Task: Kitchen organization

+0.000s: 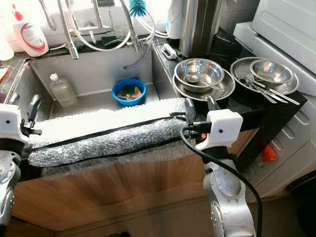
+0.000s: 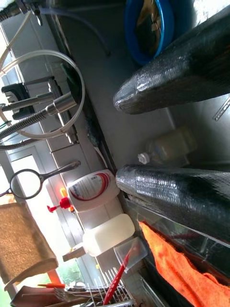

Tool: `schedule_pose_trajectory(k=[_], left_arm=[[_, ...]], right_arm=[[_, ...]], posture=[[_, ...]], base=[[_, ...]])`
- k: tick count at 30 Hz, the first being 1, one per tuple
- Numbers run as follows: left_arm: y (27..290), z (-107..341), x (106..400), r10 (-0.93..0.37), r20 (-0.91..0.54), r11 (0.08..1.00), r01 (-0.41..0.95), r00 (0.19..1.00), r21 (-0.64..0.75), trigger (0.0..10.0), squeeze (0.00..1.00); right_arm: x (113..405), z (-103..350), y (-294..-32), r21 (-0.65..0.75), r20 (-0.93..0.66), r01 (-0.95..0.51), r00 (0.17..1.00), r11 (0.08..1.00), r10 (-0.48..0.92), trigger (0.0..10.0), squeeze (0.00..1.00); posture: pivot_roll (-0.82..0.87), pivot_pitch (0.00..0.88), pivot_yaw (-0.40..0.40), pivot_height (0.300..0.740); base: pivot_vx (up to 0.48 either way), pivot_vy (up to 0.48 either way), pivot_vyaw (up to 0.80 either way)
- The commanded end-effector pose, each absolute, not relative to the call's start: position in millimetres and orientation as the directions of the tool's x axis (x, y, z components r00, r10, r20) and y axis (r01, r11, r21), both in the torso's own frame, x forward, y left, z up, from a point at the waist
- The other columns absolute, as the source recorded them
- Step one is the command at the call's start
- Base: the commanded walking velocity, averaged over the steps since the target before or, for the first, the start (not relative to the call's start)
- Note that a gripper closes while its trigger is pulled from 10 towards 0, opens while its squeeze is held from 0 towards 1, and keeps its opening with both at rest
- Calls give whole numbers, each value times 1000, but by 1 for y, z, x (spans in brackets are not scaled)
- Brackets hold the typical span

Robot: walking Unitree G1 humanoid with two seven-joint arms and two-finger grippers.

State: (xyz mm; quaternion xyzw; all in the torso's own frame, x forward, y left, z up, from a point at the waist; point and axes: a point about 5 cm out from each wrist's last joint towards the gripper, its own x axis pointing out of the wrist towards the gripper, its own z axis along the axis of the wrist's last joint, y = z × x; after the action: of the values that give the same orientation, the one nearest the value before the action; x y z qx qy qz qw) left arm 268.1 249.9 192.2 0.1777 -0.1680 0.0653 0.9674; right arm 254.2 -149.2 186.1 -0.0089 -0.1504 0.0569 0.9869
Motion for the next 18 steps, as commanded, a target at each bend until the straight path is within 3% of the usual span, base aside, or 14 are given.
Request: schedule_pose_trajectory(k=[1, 10, 11, 12, 13, 18], left_arm=[[245, 199, 263, 48, 360, 934, -170, 932, 315, 10000, 0], [239, 202, 266, 38, 358, 941, -155, 933, 302, 10000, 0], [234, 203, 268, 28, 357, 945, -141, 934, 294, 10000, 0], [234, 203, 268, 28, 357, 945, -141, 934, 294, 10000, 0], [230, 204, 270, 18, 358, 948, -130, 933, 290, 10000, 0], [224, 205, 276, 17, 360, 956, -121, 933, 269, 10000, 0]], right_arm=[[251, 189, -156, -51, 307, -79, 948, 996, 91, 10000, 0], [253, 184, -168, -53, 288, -30, 957, 998, 45, 10000, 0], [254, 184, -170, -48, 285, -21, 958, 999, 33, 10000, 247], [254, 184, -170, -48, 285, -21, 958, 999, 33, 10000, 247], [256, 186, -171, -34, 288, -17, 957, 999, 26, 10000, 1000], [271, 187, -183, 12, 260, 38, 965, 999, -40, 10000, 1000]], posture=[[-93, 34, 52, 740], [-95, 21, 55, 740], [-97, 25, 57, 740], [-97, 25, 57, 740], [-96, 32, 59, 740], [-92, 77, 62, 740]], base=[[0, 0, 0], [0, 0, 0], [0, 0, 0], [0, 0, 0], [0, 0, 0], [0, 0, 0]])
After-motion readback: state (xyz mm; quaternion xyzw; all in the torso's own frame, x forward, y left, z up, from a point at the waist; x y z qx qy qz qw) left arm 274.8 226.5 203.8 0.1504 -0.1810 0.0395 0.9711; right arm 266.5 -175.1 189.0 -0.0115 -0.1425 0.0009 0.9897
